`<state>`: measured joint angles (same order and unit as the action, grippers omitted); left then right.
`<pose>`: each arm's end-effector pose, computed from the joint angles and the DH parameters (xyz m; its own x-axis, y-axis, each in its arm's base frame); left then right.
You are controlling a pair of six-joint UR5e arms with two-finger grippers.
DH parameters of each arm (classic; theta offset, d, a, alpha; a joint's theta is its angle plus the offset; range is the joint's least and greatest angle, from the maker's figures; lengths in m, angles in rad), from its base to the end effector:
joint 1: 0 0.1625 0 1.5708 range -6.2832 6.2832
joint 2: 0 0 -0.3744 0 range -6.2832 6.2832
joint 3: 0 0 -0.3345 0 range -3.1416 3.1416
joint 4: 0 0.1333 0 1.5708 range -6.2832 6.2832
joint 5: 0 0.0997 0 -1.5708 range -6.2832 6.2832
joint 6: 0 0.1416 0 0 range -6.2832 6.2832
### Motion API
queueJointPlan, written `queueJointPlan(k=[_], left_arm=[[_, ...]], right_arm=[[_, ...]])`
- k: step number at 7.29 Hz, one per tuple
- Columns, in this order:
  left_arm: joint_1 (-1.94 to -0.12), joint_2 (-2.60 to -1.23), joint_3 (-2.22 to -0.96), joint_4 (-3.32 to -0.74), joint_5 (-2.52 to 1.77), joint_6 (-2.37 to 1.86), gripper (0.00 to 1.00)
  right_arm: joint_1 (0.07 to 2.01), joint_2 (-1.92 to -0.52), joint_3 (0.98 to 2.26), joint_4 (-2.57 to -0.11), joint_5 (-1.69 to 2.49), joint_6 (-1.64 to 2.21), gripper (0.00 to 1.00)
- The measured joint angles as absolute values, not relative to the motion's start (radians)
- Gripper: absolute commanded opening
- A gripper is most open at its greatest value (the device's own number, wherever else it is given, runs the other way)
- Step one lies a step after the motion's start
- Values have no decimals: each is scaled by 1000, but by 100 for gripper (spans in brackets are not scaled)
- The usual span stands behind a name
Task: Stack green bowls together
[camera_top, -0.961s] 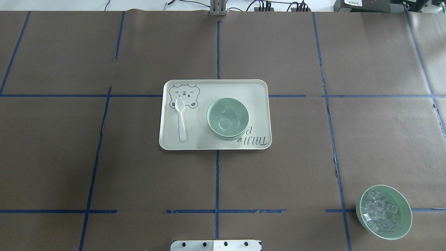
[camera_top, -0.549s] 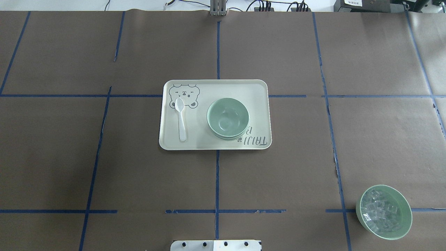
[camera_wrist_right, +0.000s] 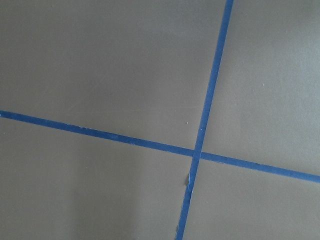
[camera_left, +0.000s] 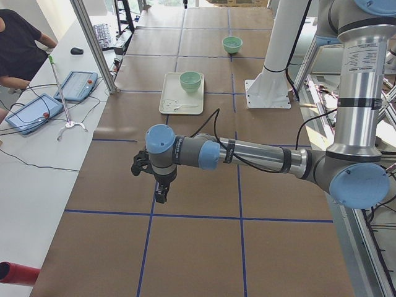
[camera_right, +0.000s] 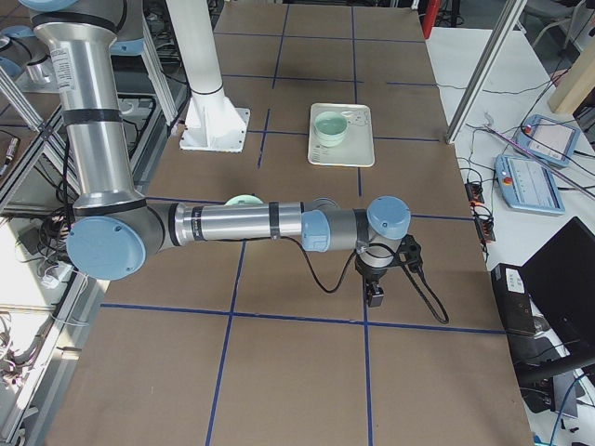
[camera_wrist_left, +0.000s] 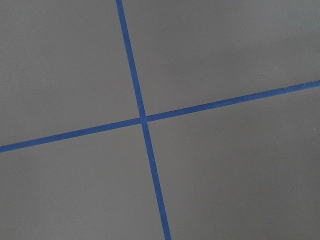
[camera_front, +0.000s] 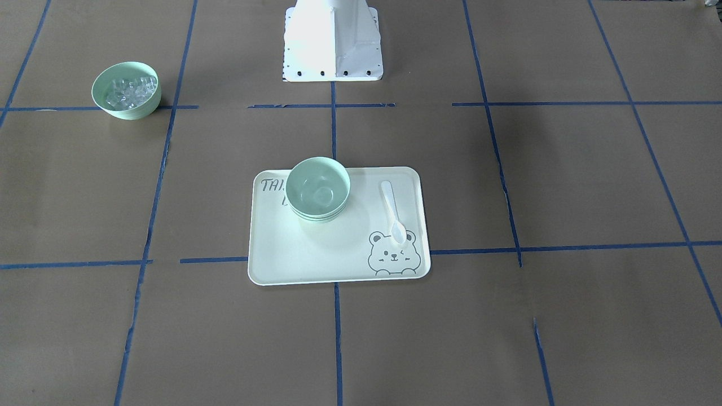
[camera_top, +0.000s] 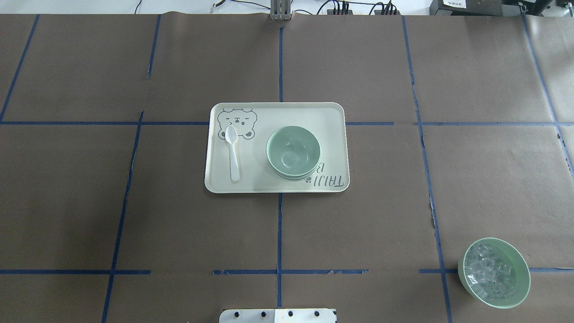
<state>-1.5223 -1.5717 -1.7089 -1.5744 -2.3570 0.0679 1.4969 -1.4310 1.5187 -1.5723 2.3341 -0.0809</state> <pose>-0.0115 -0.4456 0.5754 0.6960 0.2015 -0.6892 -0.0954 0.9773 0.1893 -0.0011 -0.4948 0.5973 0.7079 -0.1926 0.6795 0.1312 0.9812 0.1415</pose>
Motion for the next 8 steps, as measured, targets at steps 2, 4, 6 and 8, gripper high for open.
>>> queueJointPlan(k=[2, 4, 6, 8], left_arm=[[-1522, -1577, -1700, -1566, -2352, 68, 100], [-1523, -1568, -1697, -1557, -2352, 72, 100], [-1523, -1565, -1691, -1548, -2355, 73, 100], [-1524, -1564, -1698, -1509, -2357, 73, 100]], right_arm=[[1486, -1429, 1519, -1573, 2336, -79, 100], [1483, -1428, 1516, -1585, 2349, -78, 100], [1483, -1417, 1524, -1627, 2360, -78, 100], [1482, -1411, 1525, -1642, 2362, -78, 100]])
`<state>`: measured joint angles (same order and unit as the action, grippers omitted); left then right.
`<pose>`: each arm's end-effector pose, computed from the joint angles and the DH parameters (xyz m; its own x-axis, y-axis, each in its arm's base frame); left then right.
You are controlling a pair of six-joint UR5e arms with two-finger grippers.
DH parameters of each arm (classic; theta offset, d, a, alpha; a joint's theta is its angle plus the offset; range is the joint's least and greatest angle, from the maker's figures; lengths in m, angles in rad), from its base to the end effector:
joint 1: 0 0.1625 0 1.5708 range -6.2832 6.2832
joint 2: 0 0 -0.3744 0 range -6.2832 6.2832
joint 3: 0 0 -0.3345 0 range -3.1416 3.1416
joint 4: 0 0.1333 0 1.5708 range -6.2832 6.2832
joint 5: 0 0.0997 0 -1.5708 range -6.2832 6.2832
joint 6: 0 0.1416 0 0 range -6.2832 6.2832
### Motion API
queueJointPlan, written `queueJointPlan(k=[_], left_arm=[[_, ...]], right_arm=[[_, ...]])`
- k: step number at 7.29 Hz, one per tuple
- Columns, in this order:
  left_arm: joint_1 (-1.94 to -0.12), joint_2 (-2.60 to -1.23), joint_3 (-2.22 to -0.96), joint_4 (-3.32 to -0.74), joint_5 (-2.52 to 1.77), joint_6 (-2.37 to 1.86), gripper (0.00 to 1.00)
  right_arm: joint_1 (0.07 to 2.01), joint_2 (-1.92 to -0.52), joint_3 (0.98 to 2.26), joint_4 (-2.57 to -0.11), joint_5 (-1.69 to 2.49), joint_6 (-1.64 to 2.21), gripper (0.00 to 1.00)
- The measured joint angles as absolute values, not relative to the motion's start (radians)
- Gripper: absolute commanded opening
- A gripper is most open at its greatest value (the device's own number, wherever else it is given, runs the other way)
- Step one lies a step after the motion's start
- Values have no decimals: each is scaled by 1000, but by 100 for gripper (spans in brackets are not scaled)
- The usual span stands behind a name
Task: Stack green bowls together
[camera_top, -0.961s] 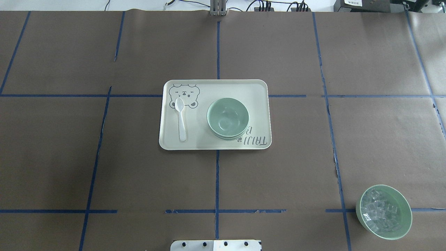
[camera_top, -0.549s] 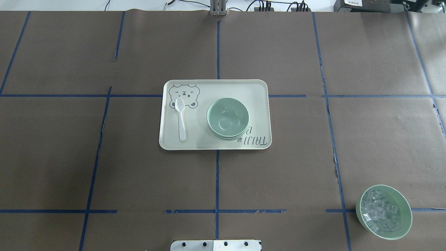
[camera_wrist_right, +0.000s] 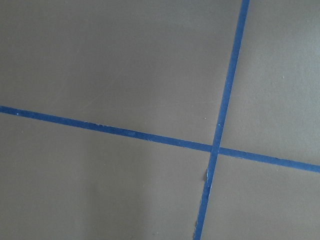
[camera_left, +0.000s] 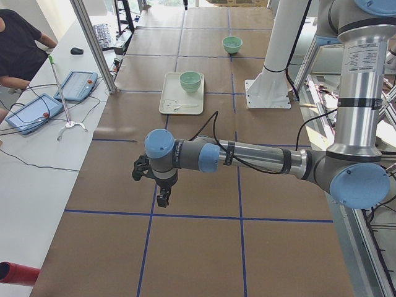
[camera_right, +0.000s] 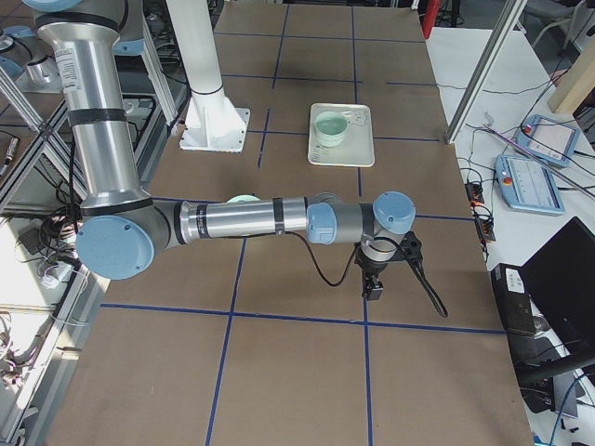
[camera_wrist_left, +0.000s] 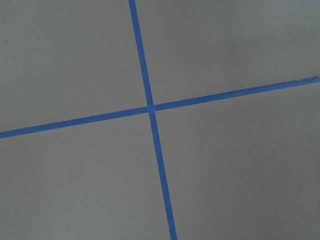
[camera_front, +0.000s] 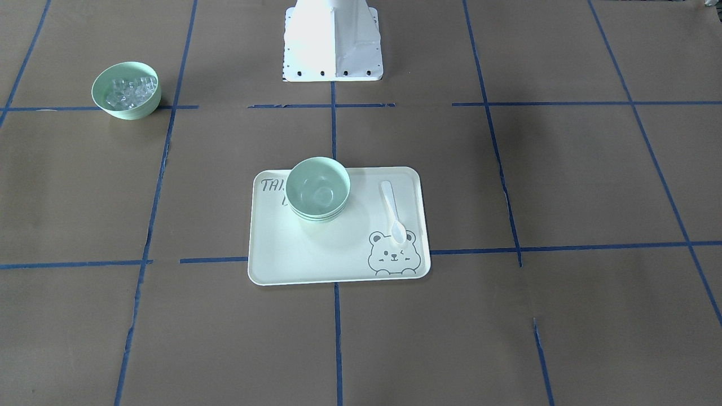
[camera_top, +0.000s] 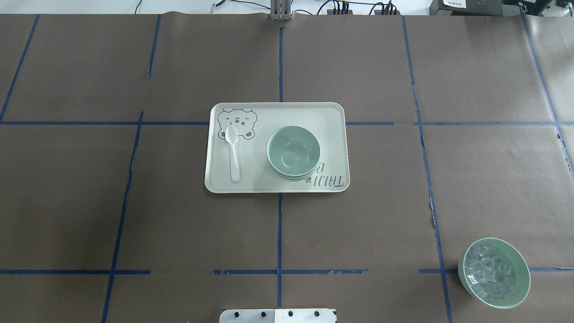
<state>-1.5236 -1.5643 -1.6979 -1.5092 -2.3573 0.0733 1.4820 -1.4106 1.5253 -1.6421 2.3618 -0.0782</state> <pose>-0.0125 -0.4361 0.5906 0.6982 0.1479 -0.7004 -0.0985 0.9890 0.1106 -0.0115 -0.4969 0.5890 0.6886 -0.1705 0.7048 0.1428 0.9848 0.0987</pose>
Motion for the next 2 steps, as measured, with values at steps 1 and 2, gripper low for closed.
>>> queueJointPlan(k=[1, 2], left_arm=[[-1524, -1562, -1699, -1492, -2359, 73, 100], [-1524, -1562, -1694, -1485, -2360, 72, 100]], right_arm=[[1482, -1410, 1524, -1643, 2361, -78, 100], [1482, -1410, 1523, -1643, 2361, -78, 100]])
